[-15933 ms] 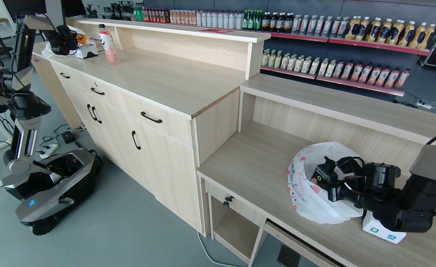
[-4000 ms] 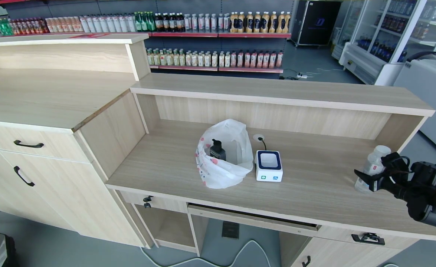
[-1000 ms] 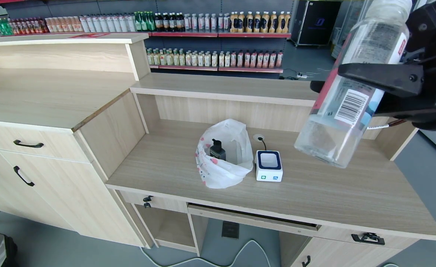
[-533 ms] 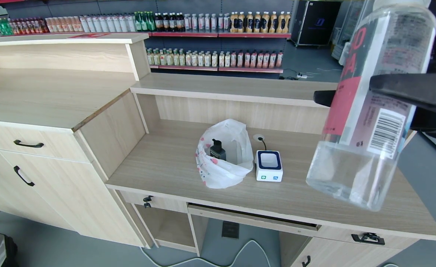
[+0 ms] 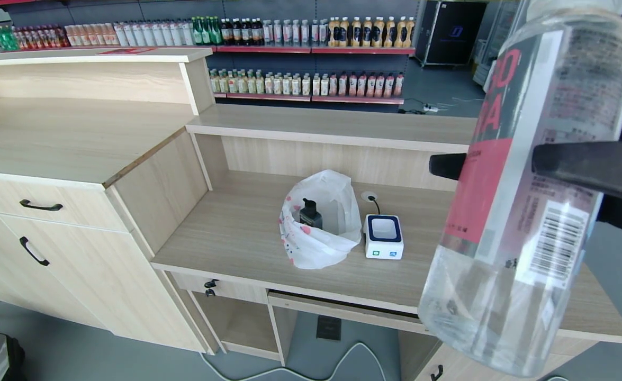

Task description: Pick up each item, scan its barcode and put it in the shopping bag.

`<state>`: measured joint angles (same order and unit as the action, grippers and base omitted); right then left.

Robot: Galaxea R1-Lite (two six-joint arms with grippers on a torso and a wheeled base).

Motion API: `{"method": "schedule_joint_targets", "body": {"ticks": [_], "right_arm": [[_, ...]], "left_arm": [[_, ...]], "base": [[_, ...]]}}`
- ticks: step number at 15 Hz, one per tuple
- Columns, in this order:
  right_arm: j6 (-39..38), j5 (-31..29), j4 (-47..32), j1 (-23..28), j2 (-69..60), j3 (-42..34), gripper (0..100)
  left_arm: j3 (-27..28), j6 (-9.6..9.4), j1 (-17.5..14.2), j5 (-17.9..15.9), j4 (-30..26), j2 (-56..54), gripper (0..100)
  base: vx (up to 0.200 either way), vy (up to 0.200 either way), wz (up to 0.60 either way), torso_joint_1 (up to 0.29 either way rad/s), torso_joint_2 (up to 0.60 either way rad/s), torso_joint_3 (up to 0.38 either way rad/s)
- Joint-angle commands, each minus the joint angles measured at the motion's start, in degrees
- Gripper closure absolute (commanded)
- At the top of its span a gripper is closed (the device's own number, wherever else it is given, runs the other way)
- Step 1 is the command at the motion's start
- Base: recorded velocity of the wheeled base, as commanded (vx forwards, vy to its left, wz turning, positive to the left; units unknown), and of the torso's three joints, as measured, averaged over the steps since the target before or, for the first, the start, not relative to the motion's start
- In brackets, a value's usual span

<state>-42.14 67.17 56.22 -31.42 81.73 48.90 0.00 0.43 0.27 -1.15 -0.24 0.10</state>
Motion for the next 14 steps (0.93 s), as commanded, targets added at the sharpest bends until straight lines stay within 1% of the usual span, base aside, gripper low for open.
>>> {"method": "schedule_joint_targets", "body": {"ticks": [1,3,6,8,9,10,11,14], "right_arm": [[0.04,-0.02,-0.68,0.13,-0.43,0.06,100],[0.31,-0.72,-4.19,0.92,-1.92,-0.21,100],[5.84,-6.44,-8.76,-0.05,-1.57,0.23,100],[11.64,-15.05,-14.65,-3.83,-1.66,0.76,100],[14.19,-20.41,-17.46,-6.11,-1.66,1.38,100],[15.51,-26.3,-20.98,-9.37,-2.18,2.87,100],[15.6,-30.17,-24.14,-12.0,-2.98,4.98,100],[15.6,-31.14,-26.43,-13.15,-3.68,6.39,100]], "left_arm": [[0.0,0.01,0.0,0.0,-0.02,-0.01,0],[0.0,0.01,0.0,0.0,-0.02,-0.01,0],[0.0,0.01,0.0,0.0,-0.02,-0.01,0],[0.0,0.01,0.0,0.0,-0.02,-0.01,0],[0.0,0.01,0.0,0.0,-0.02,-0.01,0],[0.0,0.01,0.0,0.0,-0.02,-0.01,0],[0.0,0.01,0.0,0.0,-0.02,-0.01,0],[0.0,0.01,0.0,0.0,-0.02,-0.01,0]], "base": [[0.0,0.0,0.0,0.0,0.0,0.0],[0.0,0.0,0.0,0.0,0.0,0.0],[0.0,0.0,0.0,0.0,0.0,0.0],[0.0,0.0,0.0,0.0,0.0,0.0],[0.0,0.0,0.0,0.0,0.0,0.0],[0.0,0.0,0.0,0.0,0.0,0.0],[0.0,0.0,0.0,0.0,0.0,0.0],[0.0,0.0,0.0,0.0,0.0,0.0]]}}
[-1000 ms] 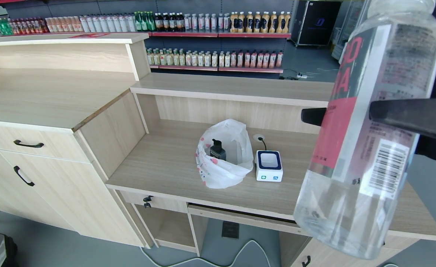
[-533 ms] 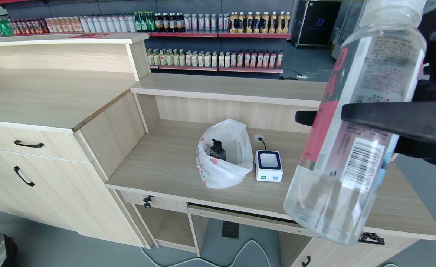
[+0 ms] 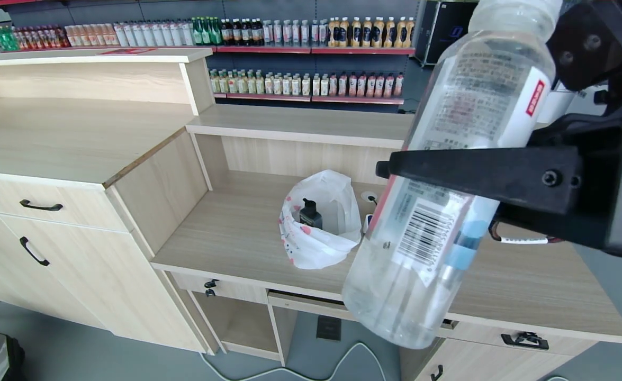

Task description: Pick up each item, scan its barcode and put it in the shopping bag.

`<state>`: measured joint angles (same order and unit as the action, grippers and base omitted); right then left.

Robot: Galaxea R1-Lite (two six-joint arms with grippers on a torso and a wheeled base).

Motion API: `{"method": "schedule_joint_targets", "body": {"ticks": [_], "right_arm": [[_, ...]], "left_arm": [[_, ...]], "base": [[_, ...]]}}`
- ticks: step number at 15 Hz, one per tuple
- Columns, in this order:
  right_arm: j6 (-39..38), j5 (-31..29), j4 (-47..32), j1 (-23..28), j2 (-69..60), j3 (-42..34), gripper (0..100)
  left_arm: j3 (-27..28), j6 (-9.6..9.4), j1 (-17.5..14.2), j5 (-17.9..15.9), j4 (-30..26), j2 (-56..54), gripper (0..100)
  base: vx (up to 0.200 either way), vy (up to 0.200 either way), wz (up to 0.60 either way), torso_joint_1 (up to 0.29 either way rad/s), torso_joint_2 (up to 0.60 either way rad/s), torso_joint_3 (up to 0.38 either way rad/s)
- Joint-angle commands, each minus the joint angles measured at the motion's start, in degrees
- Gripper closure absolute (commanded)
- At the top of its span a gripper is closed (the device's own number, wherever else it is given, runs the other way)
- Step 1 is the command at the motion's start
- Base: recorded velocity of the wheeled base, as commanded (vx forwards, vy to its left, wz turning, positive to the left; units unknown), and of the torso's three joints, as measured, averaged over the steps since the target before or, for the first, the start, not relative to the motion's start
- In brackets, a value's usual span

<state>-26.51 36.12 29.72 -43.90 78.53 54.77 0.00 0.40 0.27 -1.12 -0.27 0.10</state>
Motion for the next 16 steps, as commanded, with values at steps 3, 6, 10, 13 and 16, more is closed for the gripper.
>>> {"method": "schedule_joint_targets", "body": {"ticks": [3,6,10,13,16], "right_arm": [[-0.12,0.35,-0.54,-0.84,-1.45,0.6,100],[-0.12,0.53,-1.24,-1.98,-2.68,-0.72,100],[1.11,1.41,-2.39,-2.24,-3.39,-2.74,100],[1.11,1.41,-2.39,-1.98,-3.12,-2.57,100],[1.11,1.32,-2.39,-1.8,-3.21,-2.83,100]], "left_arm": [[0.0,0.04,0.0,-0.02,0.0,-0.01,0],[0.0,0.04,0.0,-0.02,0.0,-0.01,0],[0.0,0.04,0.0,-0.02,0.0,-0.01,0],[0.0,0.04,0.0,-0.02,0.0,-0.01,0],[0.0,0.04,0.0,-0.02,0.0,-0.01,0]], "base": [[0.0,0.0,0.0,0.0,0.0,0.0],[0.0,0.0,0.0,0.0,0.0,0.0],[0.0,0.0,0.0,0.0,0.0,0.0],[0.0,0.0,0.0,0.0,0.0,0.0],[0.0,0.0,0.0,0.0,0.0,0.0]]}}
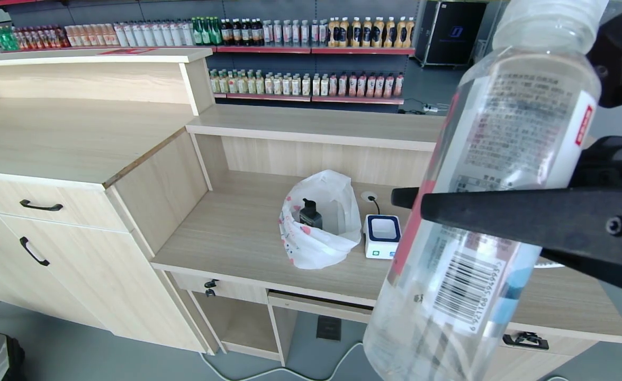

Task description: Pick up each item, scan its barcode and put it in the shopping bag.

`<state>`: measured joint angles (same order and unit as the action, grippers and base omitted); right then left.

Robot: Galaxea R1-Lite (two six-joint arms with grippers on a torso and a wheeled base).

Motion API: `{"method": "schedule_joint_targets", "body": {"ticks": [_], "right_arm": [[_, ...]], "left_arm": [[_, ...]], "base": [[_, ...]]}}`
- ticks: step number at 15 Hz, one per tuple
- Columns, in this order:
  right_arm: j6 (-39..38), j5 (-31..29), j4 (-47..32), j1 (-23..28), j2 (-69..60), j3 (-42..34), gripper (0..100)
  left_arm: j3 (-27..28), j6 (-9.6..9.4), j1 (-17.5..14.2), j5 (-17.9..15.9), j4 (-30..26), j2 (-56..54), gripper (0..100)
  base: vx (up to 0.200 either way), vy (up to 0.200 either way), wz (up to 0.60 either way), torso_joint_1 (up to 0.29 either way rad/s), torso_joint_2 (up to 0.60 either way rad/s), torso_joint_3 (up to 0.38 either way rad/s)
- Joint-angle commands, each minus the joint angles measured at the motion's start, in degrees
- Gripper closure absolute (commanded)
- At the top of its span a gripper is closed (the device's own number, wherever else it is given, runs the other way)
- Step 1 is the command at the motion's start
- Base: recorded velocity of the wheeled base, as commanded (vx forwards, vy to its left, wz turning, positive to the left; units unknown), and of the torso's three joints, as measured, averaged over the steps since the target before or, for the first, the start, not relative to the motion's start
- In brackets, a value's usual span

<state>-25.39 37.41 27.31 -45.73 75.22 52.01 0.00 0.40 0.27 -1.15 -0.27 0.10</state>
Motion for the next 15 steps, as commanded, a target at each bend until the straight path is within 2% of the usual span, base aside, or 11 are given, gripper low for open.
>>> {"method": "schedule_joint_targets", "body": {"ticks": [1,15], "right_arm": [[-0.01,0.12,0.03,0.11,0.11,-0.06,100],[0.08,0.29,-2.35,0.81,-0.42,0.29,100]], "left_arm": [[0.0,0.04,0.0,0.0,0.0,-0.01,0],[0.0,0.04,0.0,0.0,0.0,-0.01,0]], "base": [[0.0,0.0,0.0,0.0,0.0,0.0],[0.0,0.0,0.0,0.0,0.0,0.0]]}}
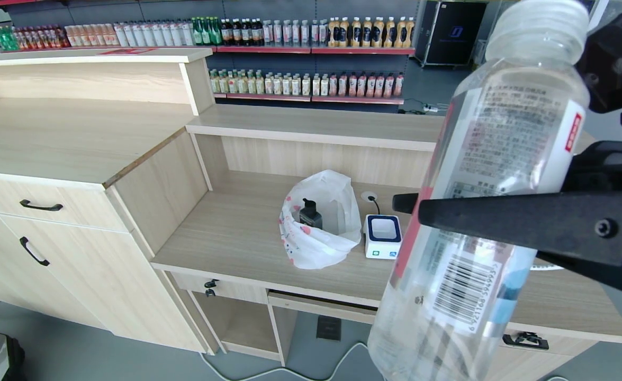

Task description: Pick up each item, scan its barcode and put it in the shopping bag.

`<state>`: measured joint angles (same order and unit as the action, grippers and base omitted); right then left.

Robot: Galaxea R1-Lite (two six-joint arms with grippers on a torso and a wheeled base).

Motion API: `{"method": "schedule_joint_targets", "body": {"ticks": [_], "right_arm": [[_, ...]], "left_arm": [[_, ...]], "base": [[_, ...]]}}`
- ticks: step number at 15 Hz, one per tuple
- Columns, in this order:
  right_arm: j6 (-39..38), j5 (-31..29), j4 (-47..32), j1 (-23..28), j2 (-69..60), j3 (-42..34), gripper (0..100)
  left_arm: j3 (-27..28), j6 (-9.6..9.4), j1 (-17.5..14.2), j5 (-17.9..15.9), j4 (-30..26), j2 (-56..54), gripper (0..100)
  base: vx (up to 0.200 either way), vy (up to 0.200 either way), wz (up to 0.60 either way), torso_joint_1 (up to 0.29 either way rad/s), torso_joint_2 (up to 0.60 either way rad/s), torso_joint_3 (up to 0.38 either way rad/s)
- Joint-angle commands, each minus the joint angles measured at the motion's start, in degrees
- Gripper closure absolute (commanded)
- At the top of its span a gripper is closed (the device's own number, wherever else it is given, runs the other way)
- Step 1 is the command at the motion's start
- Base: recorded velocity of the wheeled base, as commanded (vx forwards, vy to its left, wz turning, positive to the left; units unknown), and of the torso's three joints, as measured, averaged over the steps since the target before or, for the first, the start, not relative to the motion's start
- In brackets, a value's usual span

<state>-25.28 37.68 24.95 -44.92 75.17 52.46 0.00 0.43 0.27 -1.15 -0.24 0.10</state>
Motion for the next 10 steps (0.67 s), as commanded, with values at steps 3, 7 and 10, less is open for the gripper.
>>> {"method": "schedule_joint_targets", "body": {"ticks": [3,7,10], "right_arm": [[2.7,-0.06,-0.52,5.02,-1.95,-0.16,100],[16.67,-0.33,-4.04,26.38,-5.73,-5.96,100],[30.12,-0.06,-3.16,42.9,-3.1,-10.97,100]], "left_arm": [[0.0,0.01,0.0,0.0,0.07,-0.01,0],[0.0,0.01,0.0,0.0,-0.02,-0.01,0],[0.0,0.01,0.0,0.0,-0.02,-0.01,0]], "base": [[0.0,0.0,0.0,0.0,0.0,0.0],[0.0,0.0,0.0,0.0,0.0,0.0],[0.0,0.0,0.0,0.0,0.0,0.0]]}}
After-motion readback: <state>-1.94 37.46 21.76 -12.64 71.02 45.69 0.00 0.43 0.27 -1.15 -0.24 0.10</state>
